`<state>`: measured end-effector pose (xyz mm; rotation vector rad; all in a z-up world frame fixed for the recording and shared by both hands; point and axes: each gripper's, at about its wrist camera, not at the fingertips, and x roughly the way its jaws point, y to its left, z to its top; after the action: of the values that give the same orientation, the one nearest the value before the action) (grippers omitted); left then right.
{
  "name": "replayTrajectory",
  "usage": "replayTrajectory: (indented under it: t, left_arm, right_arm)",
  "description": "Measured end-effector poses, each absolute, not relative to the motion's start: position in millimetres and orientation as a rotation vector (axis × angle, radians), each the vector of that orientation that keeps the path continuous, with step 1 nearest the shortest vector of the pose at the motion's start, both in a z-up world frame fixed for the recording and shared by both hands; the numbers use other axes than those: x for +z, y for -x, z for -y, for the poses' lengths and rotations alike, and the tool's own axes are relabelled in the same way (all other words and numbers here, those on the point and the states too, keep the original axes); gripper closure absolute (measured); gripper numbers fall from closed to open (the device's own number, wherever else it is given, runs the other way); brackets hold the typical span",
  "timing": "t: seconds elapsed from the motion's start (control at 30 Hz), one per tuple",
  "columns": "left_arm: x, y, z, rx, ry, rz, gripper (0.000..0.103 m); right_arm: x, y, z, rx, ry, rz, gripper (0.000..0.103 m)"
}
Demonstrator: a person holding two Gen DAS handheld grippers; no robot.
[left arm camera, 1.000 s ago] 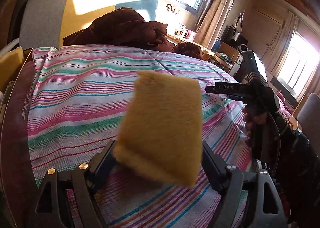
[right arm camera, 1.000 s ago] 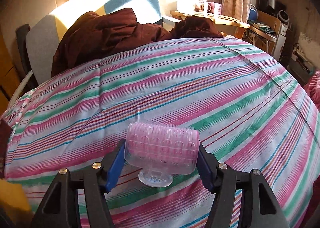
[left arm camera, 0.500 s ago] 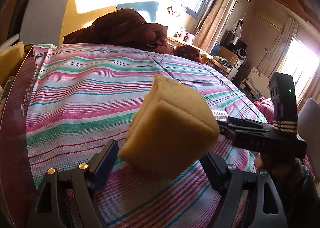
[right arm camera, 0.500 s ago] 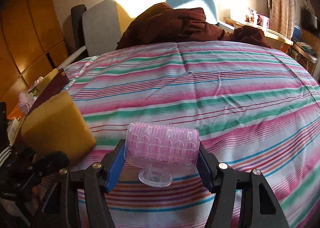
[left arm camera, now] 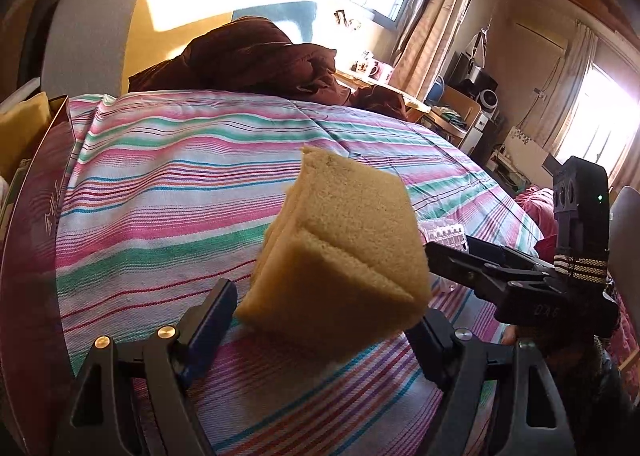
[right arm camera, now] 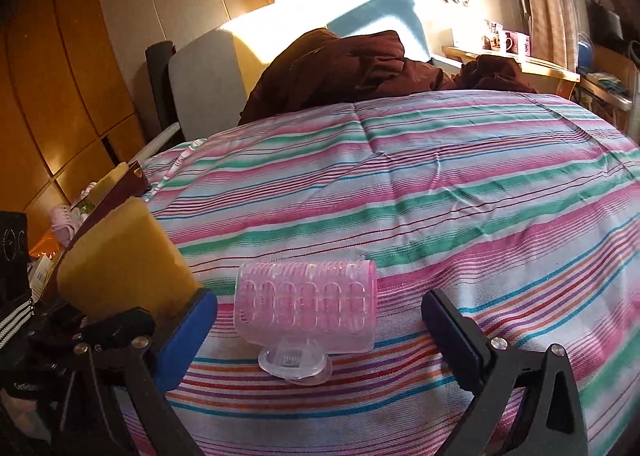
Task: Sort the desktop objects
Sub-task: 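Carry the sponge and pink roller toward the gold tray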
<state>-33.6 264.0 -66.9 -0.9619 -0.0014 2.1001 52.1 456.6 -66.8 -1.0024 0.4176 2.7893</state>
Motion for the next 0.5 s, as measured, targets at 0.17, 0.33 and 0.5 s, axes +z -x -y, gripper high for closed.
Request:
replayTrajectory:
  t: [0.17, 0.33, 0.5]
  left_arm:
    - [-67, 31, -267, 2.114, 0.960, -0.031, 0.021]
    - [-67, 30, -268, 2.118, 0.959, -0.042, 0.021]
    - [-68, 30, -266, 2.115, 0.959, -0.035, 0.021]
  right_arm:
    - [-63, -53, -450, 2.745, 0.979, -0.337, 0.000]
    - [-63, -48, -450, 2.729, 1.014, -0.362, 0.004]
    - [-60, -42, -443, 2.737, 1.016, -0.334, 0.008]
